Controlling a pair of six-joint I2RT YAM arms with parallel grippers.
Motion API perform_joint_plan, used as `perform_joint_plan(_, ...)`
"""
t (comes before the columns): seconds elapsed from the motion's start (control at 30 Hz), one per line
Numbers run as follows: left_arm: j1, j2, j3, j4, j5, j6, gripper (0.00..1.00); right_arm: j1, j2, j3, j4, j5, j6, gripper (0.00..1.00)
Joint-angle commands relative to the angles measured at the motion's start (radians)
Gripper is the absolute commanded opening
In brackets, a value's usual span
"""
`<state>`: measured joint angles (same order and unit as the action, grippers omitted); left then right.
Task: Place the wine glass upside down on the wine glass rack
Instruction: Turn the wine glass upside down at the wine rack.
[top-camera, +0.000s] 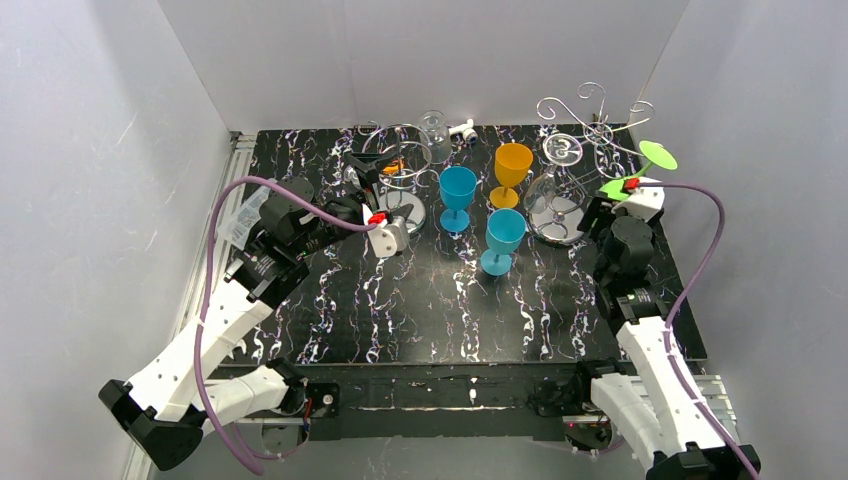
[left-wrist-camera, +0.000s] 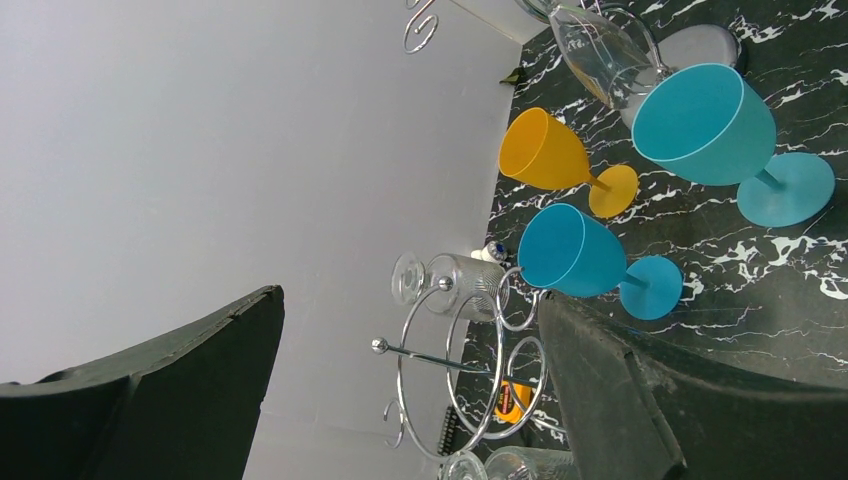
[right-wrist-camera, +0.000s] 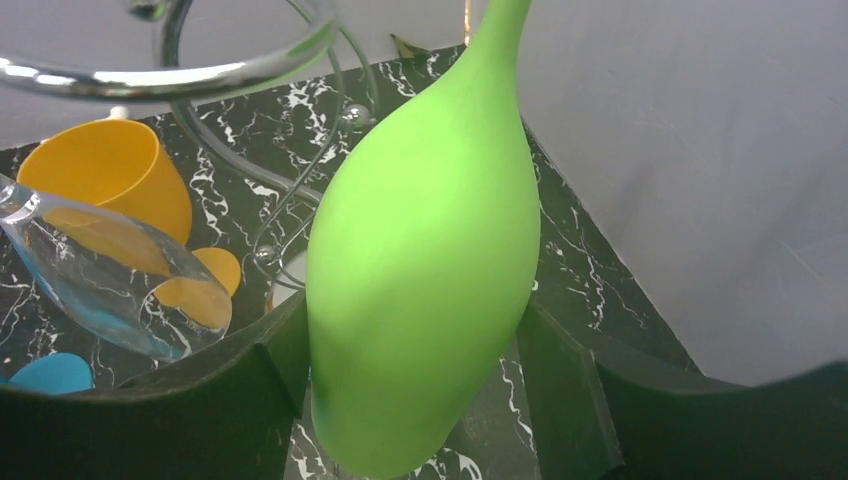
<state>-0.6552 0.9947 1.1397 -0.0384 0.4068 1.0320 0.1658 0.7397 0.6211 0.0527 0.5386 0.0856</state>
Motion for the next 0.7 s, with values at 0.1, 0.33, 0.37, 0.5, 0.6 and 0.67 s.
perform_joint_plan(0.1,0.006,-0.011,-0.014,0.03,0.02,-0.005,0.98,0.001,0.005,-0.052,0.153,-0.084,-0.121,0.35)
perform_joint_plan(0.33,0.006,-0.032,-0.053,0.08,0.024,-0.018,0.98,0.001,0.048,-0.059,0.217,-0.157,-0.193,0.35)
perform_joint_plan(0.37,0.006,-0.035,-0.057,0.083,0.022,-0.02,0.98,0.001,0.053,-0.06,0.227,-0.168,-0.204,0.35)
perform_joint_plan(0.5,0.007,-0.044,-0.071,0.091,0.021,-0.03,0.98,0.0,0.062,-0.065,0.266,-0.205,-0.241,0.32)
perform_joint_plan(0.6,0.006,-0.053,-0.085,0.094,0.031,-0.043,0.98,0.0,0.073,-0.057,0.28,-0.245,-0.271,0.29)
perform_joint_plan(0.67,0.006,-0.059,-0.094,0.097,0.039,-0.05,0.98,0.0,0.078,-0.046,0.284,-0.266,-0.29,0.28)
